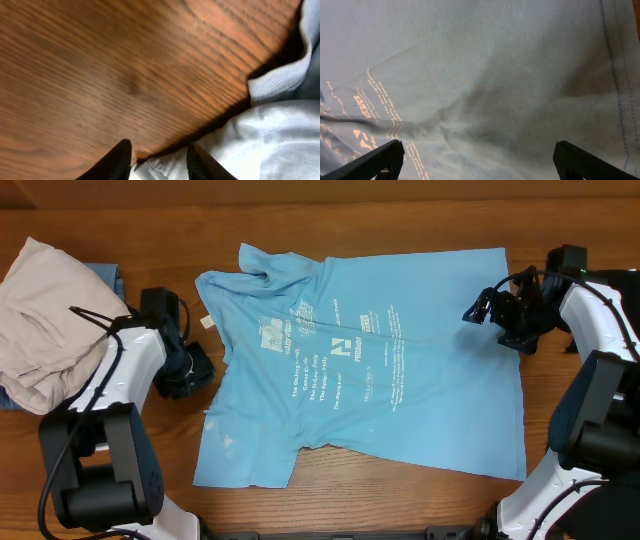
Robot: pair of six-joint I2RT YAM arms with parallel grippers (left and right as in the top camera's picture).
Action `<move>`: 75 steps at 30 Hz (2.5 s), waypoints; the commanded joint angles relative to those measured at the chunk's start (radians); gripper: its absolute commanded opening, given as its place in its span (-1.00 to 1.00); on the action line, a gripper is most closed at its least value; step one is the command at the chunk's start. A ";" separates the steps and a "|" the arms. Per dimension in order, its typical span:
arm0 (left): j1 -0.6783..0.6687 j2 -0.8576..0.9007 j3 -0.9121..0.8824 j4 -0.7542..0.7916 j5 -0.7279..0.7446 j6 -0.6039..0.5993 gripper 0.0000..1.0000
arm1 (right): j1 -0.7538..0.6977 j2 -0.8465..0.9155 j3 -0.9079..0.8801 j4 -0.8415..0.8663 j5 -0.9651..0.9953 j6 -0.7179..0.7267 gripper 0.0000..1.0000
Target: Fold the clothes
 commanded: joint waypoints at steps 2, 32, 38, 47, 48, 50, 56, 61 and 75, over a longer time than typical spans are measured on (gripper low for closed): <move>-0.005 0.068 -0.010 0.014 0.023 0.063 -0.19 | 0.002 -0.024 0.018 0.002 -0.009 0.003 1.00; -0.114 0.011 0.071 0.009 0.113 0.092 -0.80 | 0.002 -0.024 0.018 0.002 -0.009 0.003 1.00; -0.062 0.009 0.151 0.005 -0.002 0.043 -0.74 | 0.002 -0.024 0.018 0.002 -0.009 0.004 1.00; -0.074 0.105 0.140 0.086 -0.005 0.034 -0.49 | 0.002 -0.024 0.018 0.002 -0.009 0.003 1.00; -0.081 0.116 0.140 0.090 -0.005 0.031 -0.67 | 0.002 -0.024 0.018 0.002 -0.009 0.003 1.00; -0.097 0.127 0.140 0.097 -0.005 0.032 -0.92 | 0.002 -0.024 0.018 0.002 -0.009 0.004 1.00; -0.133 0.137 0.140 0.134 -0.006 0.027 -0.92 | 0.002 -0.024 0.018 0.002 -0.009 0.003 1.00; -0.135 0.139 0.138 0.162 -0.017 0.028 -0.92 | 0.002 -0.024 0.018 0.002 -0.009 0.003 1.00; -0.177 0.220 0.137 0.193 -0.016 0.032 -0.92 | 0.002 -0.024 0.018 0.002 -0.009 0.004 1.00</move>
